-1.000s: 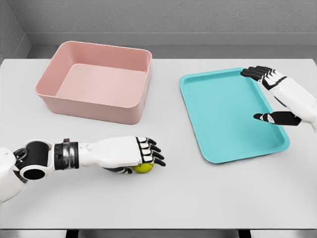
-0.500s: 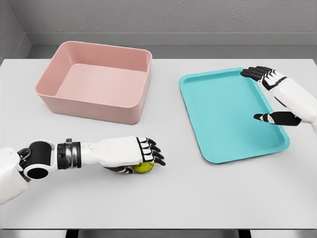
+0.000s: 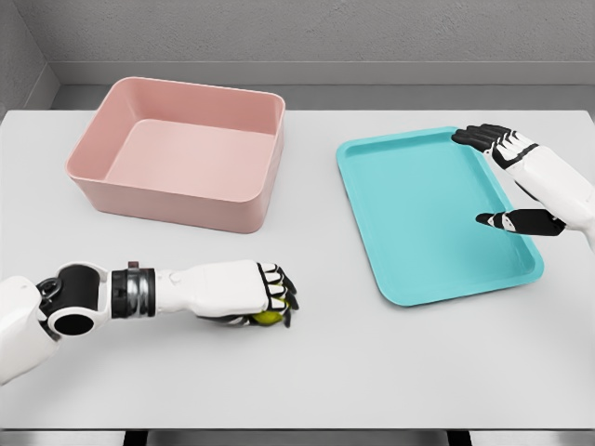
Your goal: Put the tennis from the blue tray into the pink basket with both arms
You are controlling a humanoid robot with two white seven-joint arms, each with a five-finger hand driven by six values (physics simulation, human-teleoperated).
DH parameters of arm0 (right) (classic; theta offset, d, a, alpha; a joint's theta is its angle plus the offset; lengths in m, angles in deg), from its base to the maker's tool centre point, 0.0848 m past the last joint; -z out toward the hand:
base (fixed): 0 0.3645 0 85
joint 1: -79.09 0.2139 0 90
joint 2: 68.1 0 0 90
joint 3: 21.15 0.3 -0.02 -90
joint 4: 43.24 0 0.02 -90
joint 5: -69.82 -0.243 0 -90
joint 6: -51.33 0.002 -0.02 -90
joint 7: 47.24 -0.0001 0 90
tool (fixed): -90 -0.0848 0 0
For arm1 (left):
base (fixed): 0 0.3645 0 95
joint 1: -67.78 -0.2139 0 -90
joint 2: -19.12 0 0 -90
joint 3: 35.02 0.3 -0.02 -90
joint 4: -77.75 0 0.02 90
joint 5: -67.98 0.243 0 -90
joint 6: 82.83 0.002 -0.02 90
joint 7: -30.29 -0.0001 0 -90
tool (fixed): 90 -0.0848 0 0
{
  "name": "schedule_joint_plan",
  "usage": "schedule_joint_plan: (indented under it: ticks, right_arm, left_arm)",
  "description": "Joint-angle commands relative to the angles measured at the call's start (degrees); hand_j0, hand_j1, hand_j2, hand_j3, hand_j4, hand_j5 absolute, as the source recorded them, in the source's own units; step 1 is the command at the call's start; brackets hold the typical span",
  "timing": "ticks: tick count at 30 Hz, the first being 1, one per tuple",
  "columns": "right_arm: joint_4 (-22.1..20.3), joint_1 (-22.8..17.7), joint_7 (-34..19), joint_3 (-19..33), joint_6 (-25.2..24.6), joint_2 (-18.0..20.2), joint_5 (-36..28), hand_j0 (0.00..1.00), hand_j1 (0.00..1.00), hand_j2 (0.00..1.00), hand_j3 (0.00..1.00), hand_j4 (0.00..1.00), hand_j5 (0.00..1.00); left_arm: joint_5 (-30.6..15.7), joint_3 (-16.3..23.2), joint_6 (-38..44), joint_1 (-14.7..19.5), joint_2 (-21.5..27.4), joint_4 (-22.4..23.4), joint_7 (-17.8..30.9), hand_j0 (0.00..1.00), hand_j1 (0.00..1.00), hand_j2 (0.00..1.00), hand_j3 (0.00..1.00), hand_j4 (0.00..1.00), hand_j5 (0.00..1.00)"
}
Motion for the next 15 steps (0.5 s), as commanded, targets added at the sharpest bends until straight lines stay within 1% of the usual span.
schedule_joint_plan:
  ticks: [1, 8, 15]
  right_arm:
    - [0.0, 0.0, 0.0, 0.0, -0.2, 0.0, -0.4, 1.00, 1.00, 1.00, 1.00, 1.00, 1.00]
    - [-0.1, 0.1, 0.0, 0.0, -0.2, 0.0, -0.4, 1.00, 1.00, 1.00, 1.00, 1.00, 1.00]
    - [-0.1, 0.1, 0.0, 0.0, -0.2, 0.0, -0.4, 1.00, 1.00, 1.00, 1.00, 1.00, 1.00]
  left_arm:
    - [-0.4, 0.0, 0.0, 0.0, 0.0, -0.1, 0.4, 0.50, 0.50, 0.50, 0.50, 0.50, 0.50]
    - [-0.8, -0.1, 0.0, 1.5, 0.0, -0.6, 0.4, 0.51, 0.51, 0.51, 0.51, 0.51, 0.51]
    - [-1.0, -0.1, 0.0, 3.8, 0.2, -0.7, 0.3, 0.51, 0.51, 0.51, 0.51, 0.51, 0.51]
